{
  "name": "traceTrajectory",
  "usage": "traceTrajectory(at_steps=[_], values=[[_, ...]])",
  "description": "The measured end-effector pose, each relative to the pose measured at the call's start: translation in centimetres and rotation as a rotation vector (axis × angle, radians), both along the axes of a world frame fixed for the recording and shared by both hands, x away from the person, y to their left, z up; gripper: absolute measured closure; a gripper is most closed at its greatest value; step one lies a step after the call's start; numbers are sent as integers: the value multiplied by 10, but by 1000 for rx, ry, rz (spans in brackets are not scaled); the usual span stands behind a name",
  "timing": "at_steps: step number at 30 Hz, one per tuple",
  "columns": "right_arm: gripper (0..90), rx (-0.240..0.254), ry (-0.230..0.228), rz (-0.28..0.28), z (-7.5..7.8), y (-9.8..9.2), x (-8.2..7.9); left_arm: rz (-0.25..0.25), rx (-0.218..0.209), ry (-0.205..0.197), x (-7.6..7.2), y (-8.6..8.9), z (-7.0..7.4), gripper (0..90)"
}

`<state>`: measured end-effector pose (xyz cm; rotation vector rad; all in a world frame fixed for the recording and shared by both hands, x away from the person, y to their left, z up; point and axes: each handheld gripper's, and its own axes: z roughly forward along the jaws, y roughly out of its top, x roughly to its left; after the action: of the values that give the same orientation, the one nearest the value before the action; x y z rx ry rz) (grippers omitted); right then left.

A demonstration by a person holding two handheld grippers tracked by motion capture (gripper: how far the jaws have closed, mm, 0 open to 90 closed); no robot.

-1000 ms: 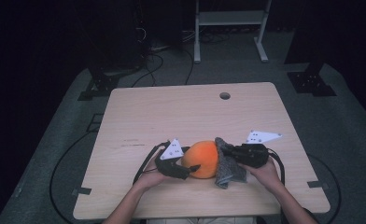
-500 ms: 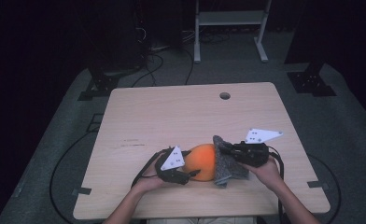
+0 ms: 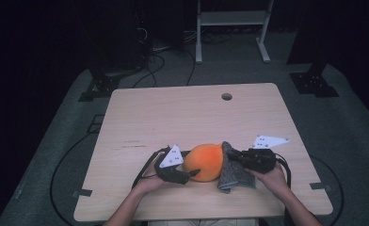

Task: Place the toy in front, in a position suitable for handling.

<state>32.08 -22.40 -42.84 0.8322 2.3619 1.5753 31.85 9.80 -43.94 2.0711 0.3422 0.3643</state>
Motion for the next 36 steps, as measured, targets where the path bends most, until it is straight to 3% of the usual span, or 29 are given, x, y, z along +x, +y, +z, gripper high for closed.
traceTrajectory(at_steps=[4,6,9,11,14,16,20,25,28,33,36], values=[[830,0,-68,55,14,18,-9,22,6,14,5,-6,3,312],[830,-25,-88,62,14,26,-9,28,6,21,5,-4,3,313],[831,-25,-63,49,8,25,-5,38,-23,48,7,-1,2,312],[831,-51,-57,31,3,21,-4,43,-31,57,8,-2,2,312],[832,-96,-44,-7,-2,13,-6,53,-33,67,9,-3,4,311],[832,-82,-42,-10,0,9,-8,60,-24,66,8,-6,6,312],[831,-55,-108,39,14,23,-16,72,-7,63,8,-12,9,312],[832,-86,-157,67,20,43,-15,80,-7,83,9,-11,9,321],[833,-92,-148,42,15,39,-13,83,-35,100,12,-8,9,336],[833,-159,-110,-33,4,19,-11,111,-85,118,15,-3,12,345],[834,-114,-117,-44,11,11,-15,128,-82,103,15,-2,14,351]])
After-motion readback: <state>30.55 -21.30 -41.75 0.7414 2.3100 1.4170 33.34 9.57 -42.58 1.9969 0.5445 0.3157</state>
